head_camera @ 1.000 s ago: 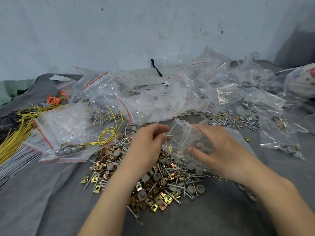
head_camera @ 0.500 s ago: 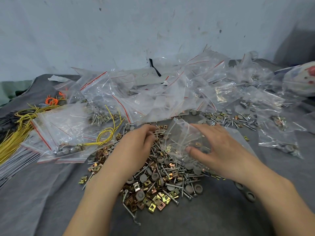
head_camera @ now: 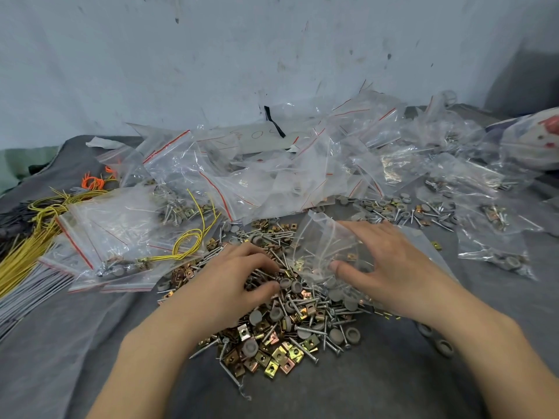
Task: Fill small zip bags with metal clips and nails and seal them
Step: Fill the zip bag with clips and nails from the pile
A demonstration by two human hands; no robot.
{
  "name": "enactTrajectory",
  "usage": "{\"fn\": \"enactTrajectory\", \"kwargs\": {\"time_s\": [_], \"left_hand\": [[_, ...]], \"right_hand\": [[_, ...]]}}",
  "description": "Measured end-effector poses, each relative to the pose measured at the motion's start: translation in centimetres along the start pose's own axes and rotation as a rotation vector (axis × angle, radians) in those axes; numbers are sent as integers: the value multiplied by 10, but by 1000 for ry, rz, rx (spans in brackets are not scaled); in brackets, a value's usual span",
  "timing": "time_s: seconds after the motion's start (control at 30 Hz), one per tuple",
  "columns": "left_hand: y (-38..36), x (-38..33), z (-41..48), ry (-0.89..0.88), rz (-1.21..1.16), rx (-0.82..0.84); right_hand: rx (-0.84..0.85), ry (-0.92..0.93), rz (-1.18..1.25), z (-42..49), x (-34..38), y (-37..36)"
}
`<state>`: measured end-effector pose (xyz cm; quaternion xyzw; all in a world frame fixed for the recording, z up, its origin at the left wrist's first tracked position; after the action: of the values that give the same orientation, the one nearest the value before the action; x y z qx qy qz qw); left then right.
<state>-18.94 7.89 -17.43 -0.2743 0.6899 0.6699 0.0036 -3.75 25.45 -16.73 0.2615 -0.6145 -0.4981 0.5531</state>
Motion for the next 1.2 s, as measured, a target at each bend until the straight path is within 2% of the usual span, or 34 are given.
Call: {"fn": "enactTrajectory", "kwargs": {"time_s": [0.2, 0.6, 0.93, 1.2], "left_hand": [[8, 4, 9, 91, 42, -124], [5, 8, 6, 126, 66, 68], [9, 9, -1, 160, -72, -149], [11, 17, -4, 162, -149, -181]], "right_hand": [[6, 1, 5, -1, -1, 0], [-18, 14, 1, -1, -4, 2], [-2, 12, -6, 0, -7, -1], [6, 7, -17, 1, -6, -4]]}}
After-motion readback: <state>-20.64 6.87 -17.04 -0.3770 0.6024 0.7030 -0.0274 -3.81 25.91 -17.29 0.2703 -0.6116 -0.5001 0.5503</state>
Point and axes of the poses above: each hand's wrist, its own z-axis towards the middle knuckle, its own y-axis out of the back of the hand, x = y × z, the point moved 5 cm from there along z, towards the middle knuckle, and after that the axes turned 9 degrees about x, right-handed, at the moved point
